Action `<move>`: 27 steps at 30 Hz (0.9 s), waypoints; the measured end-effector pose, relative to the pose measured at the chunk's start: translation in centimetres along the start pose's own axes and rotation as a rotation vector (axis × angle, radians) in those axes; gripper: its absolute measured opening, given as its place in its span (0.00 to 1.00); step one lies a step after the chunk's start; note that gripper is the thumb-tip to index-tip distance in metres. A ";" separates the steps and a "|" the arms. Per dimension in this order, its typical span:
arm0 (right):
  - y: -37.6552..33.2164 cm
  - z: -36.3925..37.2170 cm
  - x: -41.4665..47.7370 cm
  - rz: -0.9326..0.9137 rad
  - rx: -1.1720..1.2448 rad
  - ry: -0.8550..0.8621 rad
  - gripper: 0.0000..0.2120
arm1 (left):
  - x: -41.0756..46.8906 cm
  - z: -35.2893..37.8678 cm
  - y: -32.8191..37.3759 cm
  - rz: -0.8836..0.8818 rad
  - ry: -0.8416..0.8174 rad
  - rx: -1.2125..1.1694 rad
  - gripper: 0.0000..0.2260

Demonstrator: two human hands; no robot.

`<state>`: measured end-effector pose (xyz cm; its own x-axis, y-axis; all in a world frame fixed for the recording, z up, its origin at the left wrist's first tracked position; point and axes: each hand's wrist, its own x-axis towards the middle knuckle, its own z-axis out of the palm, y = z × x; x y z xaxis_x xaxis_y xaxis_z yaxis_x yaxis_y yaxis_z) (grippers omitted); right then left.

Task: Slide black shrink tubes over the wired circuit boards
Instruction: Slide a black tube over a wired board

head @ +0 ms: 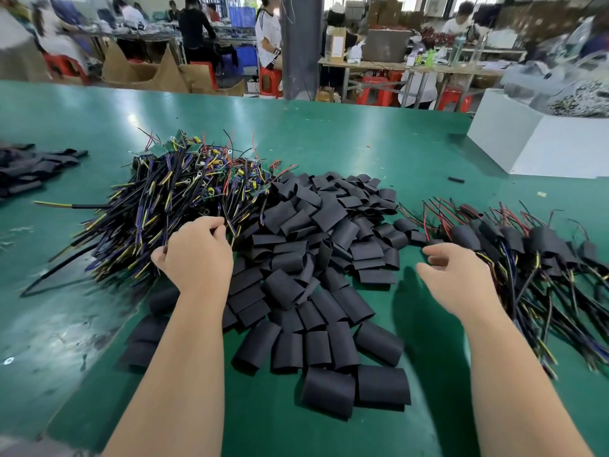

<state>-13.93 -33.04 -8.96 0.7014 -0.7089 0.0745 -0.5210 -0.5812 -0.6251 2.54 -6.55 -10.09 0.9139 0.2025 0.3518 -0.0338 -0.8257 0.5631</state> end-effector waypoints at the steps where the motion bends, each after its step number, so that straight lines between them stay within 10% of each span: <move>1: 0.1 0.0 0.1 0.017 0.010 0.010 0.16 | 0.0 -0.1 0.0 0.002 0.015 -0.007 0.09; 21: -0.8 0.6 -0.8 -0.051 0.255 0.057 0.08 | 1.7 0.5 0.0 -0.079 0.086 -0.126 0.16; 27: -0.8 0.8 -0.8 -0.055 0.348 0.076 0.07 | 1.3 0.1 0.7 -0.138 -0.181 -0.021 0.11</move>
<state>-13.69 -31.62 -9.13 0.6789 -0.7156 0.1644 -0.2778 -0.4575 -0.8447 3.74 -6.93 -9.26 0.9680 0.2138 0.1315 0.0902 -0.7851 0.6127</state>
